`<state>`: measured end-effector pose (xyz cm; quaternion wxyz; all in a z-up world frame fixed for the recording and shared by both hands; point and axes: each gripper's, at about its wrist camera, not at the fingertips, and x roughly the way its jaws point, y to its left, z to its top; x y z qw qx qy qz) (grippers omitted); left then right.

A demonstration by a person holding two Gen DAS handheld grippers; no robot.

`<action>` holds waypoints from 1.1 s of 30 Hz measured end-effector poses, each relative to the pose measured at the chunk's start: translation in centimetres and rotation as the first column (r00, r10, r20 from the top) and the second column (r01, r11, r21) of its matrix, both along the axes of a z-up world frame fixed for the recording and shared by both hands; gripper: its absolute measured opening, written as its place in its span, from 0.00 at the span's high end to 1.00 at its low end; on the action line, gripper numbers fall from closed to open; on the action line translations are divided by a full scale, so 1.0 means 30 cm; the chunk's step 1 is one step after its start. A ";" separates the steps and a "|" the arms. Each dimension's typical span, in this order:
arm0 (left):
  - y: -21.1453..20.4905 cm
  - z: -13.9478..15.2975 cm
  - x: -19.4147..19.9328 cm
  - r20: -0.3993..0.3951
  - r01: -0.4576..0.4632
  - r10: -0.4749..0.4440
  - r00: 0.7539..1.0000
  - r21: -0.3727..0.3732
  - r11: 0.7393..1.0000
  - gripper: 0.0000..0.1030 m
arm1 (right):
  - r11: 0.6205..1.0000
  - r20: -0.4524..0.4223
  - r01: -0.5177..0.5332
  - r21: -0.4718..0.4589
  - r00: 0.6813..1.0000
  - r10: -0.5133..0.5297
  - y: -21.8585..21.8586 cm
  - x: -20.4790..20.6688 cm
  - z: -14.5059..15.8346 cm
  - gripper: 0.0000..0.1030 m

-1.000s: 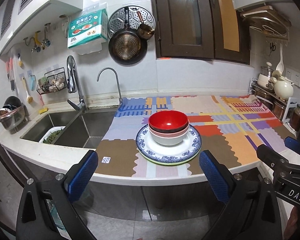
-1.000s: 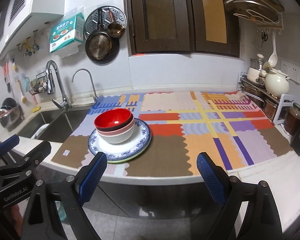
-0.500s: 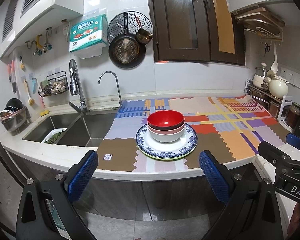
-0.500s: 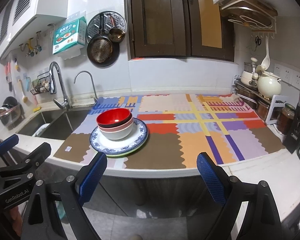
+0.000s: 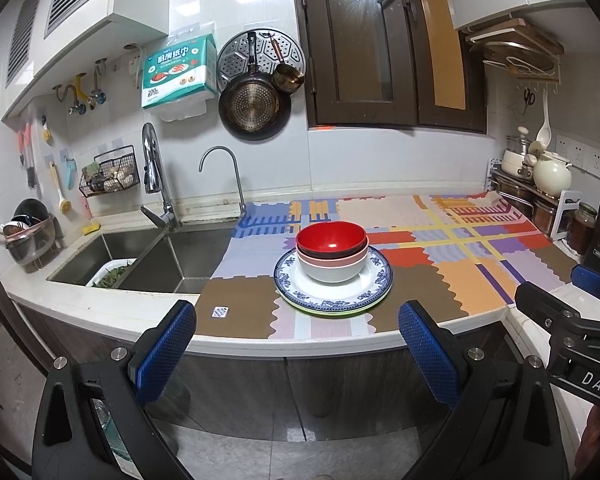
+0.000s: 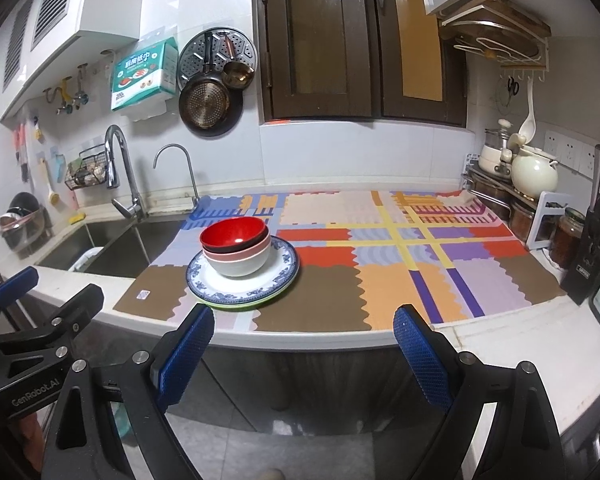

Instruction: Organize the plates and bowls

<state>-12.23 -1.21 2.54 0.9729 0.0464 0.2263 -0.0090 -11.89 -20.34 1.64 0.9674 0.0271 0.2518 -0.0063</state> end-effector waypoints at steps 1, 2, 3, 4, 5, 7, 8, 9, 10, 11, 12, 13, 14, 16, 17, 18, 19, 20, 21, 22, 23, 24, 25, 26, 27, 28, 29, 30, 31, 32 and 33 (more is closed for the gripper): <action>0.000 0.001 -0.004 0.000 0.001 -0.001 1.000 0.000 1.000 0.00 | 1.000 -0.001 -0.001 0.000 1.000 0.001 -0.001 0.003 -0.001 0.11; 0.000 0.002 -0.006 0.001 0.001 -0.001 1.000 0.000 1.000 0.00 | 1.000 0.000 -0.001 0.001 1.000 0.001 -0.002 0.005 -0.001 0.11; -0.001 0.002 -0.006 0.002 0.004 -0.004 1.000 -0.002 1.000 0.00 | 1.000 0.002 -0.001 0.001 1.000 0.001 0.000 0.000 0.000 0.11; -0.001 0.002 -0.009 0.002 0.004 -0.004 1.000 -0.001 1.000 0.00 | 1.000 0.002 -0.002 0.000 1.000 0.002 0.003 -0.007 0.002 0.11; -0.001 0.001 -0.007 0.002 0.003 -0.003 1.000 -0.001 1.000 0.00 | 1.000 0.003 -0.003 0.000 1.000 0.003 0.003 -0.010 0.005 0.11; -0.001 0.002 -0.010 0.003 0.003 -0.003 1.000 -0.002 1.000 0.00 | 1.000 0.007 -0.003 -0.001 1.000 0.003 0.005 -0.021 0.008 0.11; 0.000 0.003 -0.011 0.003 0.003 -0.003 1.000 -0.003 1.000 0.00 | 1.000 0.008 -0.003 -0.003 1.000 0.003 0.006 -0.026 0.010 0.11; 0.001 0.003 -0.012 0.003 0.003 -0.003 1.000 -0.003 1.000 0.00 | 1.000 0.009 -0.004 -0.003 1.000 0.004 0.006 -0.028 0.011 0.11; 0.001 0.003 -0.014 0.003 0.002 -0.002 1.000 -0.004 1.000 0.00 | 1.000 0.008 -0.004 -0.002 1.000 0.004 0.007 -0.027 0.009 0.11; 0.001 0.002 -0.010 0.002 0.004 -0.004 1.000 -0.003 1.000 0.00 | 1.000 0.007 -0.005 -0.002 1.000 0.005 0.007 -0.029 0.012 0.11; 0.002 0.002 -0.010 0.002 0.004 -0.004 1.000 -0.003 1.000 0.00 | 1.000 0.008 -0.007 -0.002 1.000 0.007 0.007 -0.034 0.014 0.11; 0.002 0.003 -0.014 0.001 0.004 -0.004 1.000 -0.004 1.000 0.00 | 1.000 0.008 -0.008 -0.004 1.000 0.008 0.008 -0.037 0.015 0.11; 0.002 0.002 -0.011 0.002 0.004 -0.004 1.000 -0.003 1.000 0.00 | 1.000 0.008 -0.008 -0.005 1.000 0.008 0.007 -0.039 0.016 0.11; 0.002 0.002 -0.011 0.003 0.004 -0.004 1.000 -0.002 1.000 0.00 | 1.000 0.009 -0.010 -0.004 1.000 0.010 0.007 -0.041 0.020 0.11; 0.001 0.002 -0.011 0.004 0.003 -0.003 1.000 -0.002 1.000 0.00 | 1.000 0.010 -0.010 -0.006 1.000 0.010 0.006 -0.041 0.020 0.11; -0.001 0.003 -0.017 0.005 0.001 -0.001 1.000 -0.001 1.000 0.00 | 1.000 0.010 -0.011 -0.006 1.000 0.011 0.003 -0.039 0.021 0.11; -0.002 0.004 -0.022 0.006 0.001 -0.001 1.000 0.000 1.000 0.00 | 1.000 0.012 -0.011 -0.005 1.000 0.011 0.002 -0.040 0.023 0.11; -0.003 0.004 -0.022 0.007 0.000 0.000 1.000 -0.002 1.000 0.00 | 1.000 0.013 -0.010 -0.006 1.000 0.010 0.001 -0.038 0.023 0.11; -0.004 0.005 -0.025 0.007 -0.001 0.001 1.000 -0.002 1.000 0.00 | 1.000 0.014 -0.011 -0.008 1.000 0.011 0.000 -0.038 0.024 0.11; -0.003 0.005 -0.027 0.006 0.000 0.000 1.000 -0.001 1.000 0.00 | 1.000 0.014 -0.011 -0.007 1.000 0.011 0.001 -0.038 0.024 0.11; -0.003 0.005 -0.028 0.007 0.001 -0.001 1.000 -0.003 1.000 0.00 | 1.000 0.014 -0.012 -0.008 1.000 0.012 0.000 -0.038 0.023 0.11; -0.004 0.005 -0.027 0.008 0.000 0.000 1.000 -0.003 1.000 0.00 | 1.000 0.014 -0.012 -0.009 1.000 0.013 -0.001 -0.038 0.024 0.11; -0.003 0.005 -0.026 0.007 0.000 0.000 1.000 -0.001 1.000 0.00 | 1.000 0.015 -0.011 -0.007 1.000 0.011 0.001 -0.039 0.024 0.11; -0.004 0.005 -0.027 0.006 0.000 0.000 1.000 0.000 1.000 0.00 | 1.000 0.015 -0.010 -0.008 1.000 0.010 0.001 -0.039 0.024 0.11; -0.004 0.005 -0.027 0.006 0.000 0.000 1.000 -0.002 1.000 0.00 | 1.000 0.015 -0.009 -0.009 1.000 0.009 0.001 -0.038 0.024 0.11; -0.005 0.006 -0.031 0.005 0.001 -0.001 1.000 -0.003 1.000 0.00 | 1.000 0.014 -0.010 -0.007 1.000 0.010 0.001 -0.039 0.023 0.11; -0.005 0.008 -0.035 0.004 0.001 -0.001 1.000 -0.003 1.000 0.00 | 1.000 0.014 -0.010 -0.006 1.000 0.010 0.000 -0.039 0.024 0.11; -0.006 0.010 -0.038 0.002 0.001 -0.001 1.000 -0.003 1.000 0.00 | 1.000 0.014 -0.010 -0.008 1.000 0.010 0.001 -0.039 0.023 0.11; -0.007 0.012 -0.038 0.001 0.001 -0.001 1.000 -0.002 1.000 0.00 | 1.000 0.013 -0.011 -0.008 1.000 0.011 0.001 -0.038 0.024 0.11; -0.008 0.013 -0.038 0.000 -0.001 0.001 1.000 -0.001 1.000 0.00 | 1.000 0.014 -0.011 -0.007 1.000 0.011 0.002 -0.039 0.023 0.11; -0.008 0.014 -0.040 0.001 -0.001 0.001 1.000 0.000 1.000 0.00 | 1.000 0.014 -0.011 -0.007 1.000 0.011 0.002 -0.039 0.023 0.11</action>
